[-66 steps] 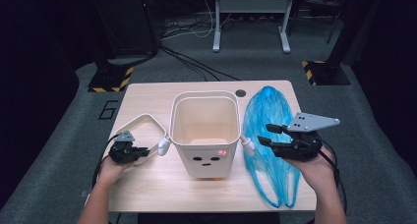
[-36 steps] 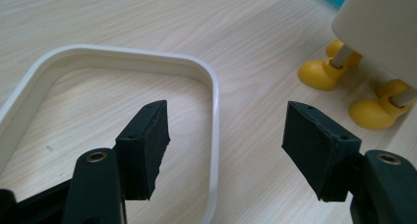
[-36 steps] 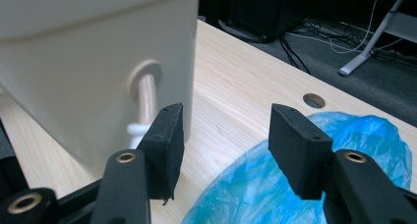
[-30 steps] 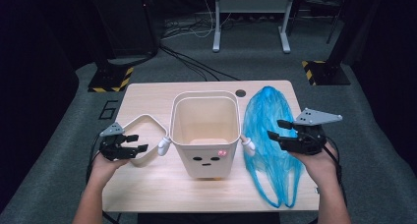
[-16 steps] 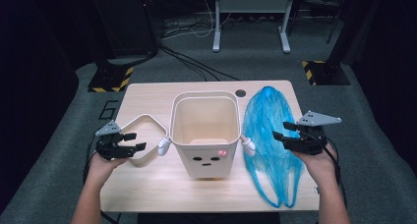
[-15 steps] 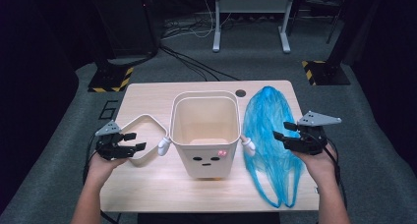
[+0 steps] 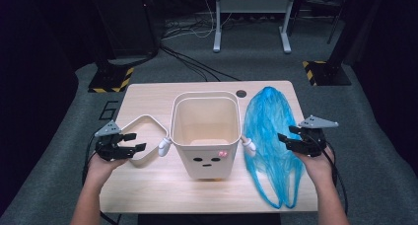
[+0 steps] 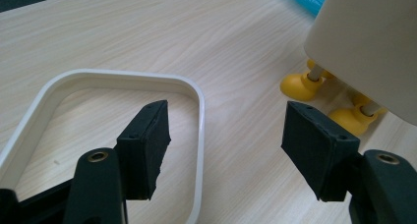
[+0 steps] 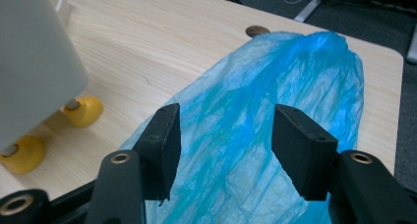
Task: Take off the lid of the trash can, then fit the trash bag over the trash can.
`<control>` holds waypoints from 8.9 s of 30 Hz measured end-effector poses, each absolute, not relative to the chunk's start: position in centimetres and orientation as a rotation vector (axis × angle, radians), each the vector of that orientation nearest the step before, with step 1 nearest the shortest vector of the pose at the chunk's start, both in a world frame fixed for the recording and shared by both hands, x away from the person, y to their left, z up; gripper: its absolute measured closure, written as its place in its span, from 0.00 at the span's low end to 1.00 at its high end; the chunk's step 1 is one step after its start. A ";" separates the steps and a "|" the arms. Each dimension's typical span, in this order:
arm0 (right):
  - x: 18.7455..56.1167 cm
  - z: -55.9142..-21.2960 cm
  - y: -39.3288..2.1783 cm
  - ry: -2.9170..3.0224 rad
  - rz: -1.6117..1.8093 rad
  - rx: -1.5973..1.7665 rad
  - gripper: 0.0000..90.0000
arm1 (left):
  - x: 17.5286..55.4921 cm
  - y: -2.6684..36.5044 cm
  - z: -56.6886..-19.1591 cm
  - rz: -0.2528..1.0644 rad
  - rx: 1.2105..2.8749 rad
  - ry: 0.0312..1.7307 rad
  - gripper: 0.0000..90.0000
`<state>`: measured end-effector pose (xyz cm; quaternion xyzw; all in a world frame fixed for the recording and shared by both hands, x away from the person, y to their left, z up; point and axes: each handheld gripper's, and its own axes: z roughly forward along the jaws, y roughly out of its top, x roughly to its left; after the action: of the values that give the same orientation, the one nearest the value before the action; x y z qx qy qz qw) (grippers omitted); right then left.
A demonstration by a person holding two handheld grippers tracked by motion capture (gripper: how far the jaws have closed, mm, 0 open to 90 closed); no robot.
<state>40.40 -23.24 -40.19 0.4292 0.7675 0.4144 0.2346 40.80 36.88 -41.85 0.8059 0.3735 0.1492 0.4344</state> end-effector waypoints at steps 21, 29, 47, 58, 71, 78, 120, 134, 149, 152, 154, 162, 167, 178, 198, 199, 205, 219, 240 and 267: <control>43.1 -46.7 -25.3 2.082 0.954 1.365 0.47 | 40.8 36.9 -41.8 0.374 2.007 0.928 0.38; 44.2 -48.1 -26.4 2.087 0.892 1.464 0.47 | 40.8 37.0 -41.8 0.380 2.003 0.936 0.38; 44.4 -50.8 -26.1 2.182 0.811 1.496 0.77 | 40.9 37.0 -42.0 0.376 2.008 0.939 0.39; 43.8 -50.5 -26.3 2.308 0.824 1.413 1.00 | 40.9 37.1 -42.2 0.380 2.011 0.942 0.39; 40.1 -50.3 -28.1 2.359 0.815 1.310 0.78 | 40.9 37.0 -42.0 0.385 2.013 0.943 0.39; 40.2 -49.1 -28.5 2.231 0.876 1.365 0.43 | 40.9 36.9 -42.1 0.384 2.010 0.941 0.39; 45.5 -51.8 -24.7 2.088 0.859 1.622 0.00 | 40.9 37.2 -42.2 0.385 2.009 0.951 0.39; 45.0 -52.1 -23.4 2.119 0.833 1.496 0.11 | 40.9 37.4 -42.3 0.387 2.003 0.959 0.39; 44.0 -51.9 -22.2 2.196 0.968 1.327 0.81 | 40.8 37.7 -42.3 0.390 1.997 0.966 0.39; 44.0 -51.9 -22.1 2.221 0.997 1.318 0.95 | 40.8 37.8 -42.3 0.392 1.995 0.967 0.40; 44.1 -51.9 -22.2 2.229 1.015 1.324 0.98 | 40.8 37.9 -42.3 0.392 1.993 0.972 0.40; 44.4 -51.9 -22.6 2.248 1.046 1.350 1.00 | 40.7 38.0 -42.2 0.397 1.994 0.970 0.40; 44.3 -51.3 -22.6 2.240 1.082 1.334 1.00 | 40.6 38.1 -42.1 0.401 1.987 0.970 0.40; 43.3 -48.6 -22.8 2.215 1.228 1.269 1.00 | 40.3 38.0 -41.7 0.410 1.985 0.958 0.40; 42.5 -43.7 -23.8 2.213 1.240 1.153 1.00 | 39.6 37.3 -39.7 0.400 2.010 0.889 0.42; 42.4 -43.4 -23.8 2.214 1.244 1.148 1.00 | 39.6 37.2 -39.5 0.397 2.016 0.884 0.42; 42.0 -41.1 -23.8 2.228 1.237 1.089 1.00 | 39.4 36.8 -38.5 0.394 2.025 0.851 0.42; 41.3 -37.1 -23.7 2.255 1.253 0.989 1.00 | 39.5 35.9 -36.7 0.366 2.030 0.804 0.42; 39.9 -31.9 -23.5 2.348 1.295 0.903 1.00 | 38.8 34.5 -33.4 0.295 2.074 0.701 0.42; 37.5 -23.7 -24.0 2.369 1.333 0.722 1.00 | 38.5 32.8 -29.7 0.265 2.100 0.587 0.42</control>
<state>37.52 -24.04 -23.68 0.2532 0.8309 0.4676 0.1639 38.46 32.79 -29.72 0.8514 0.2379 0.1075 0.4550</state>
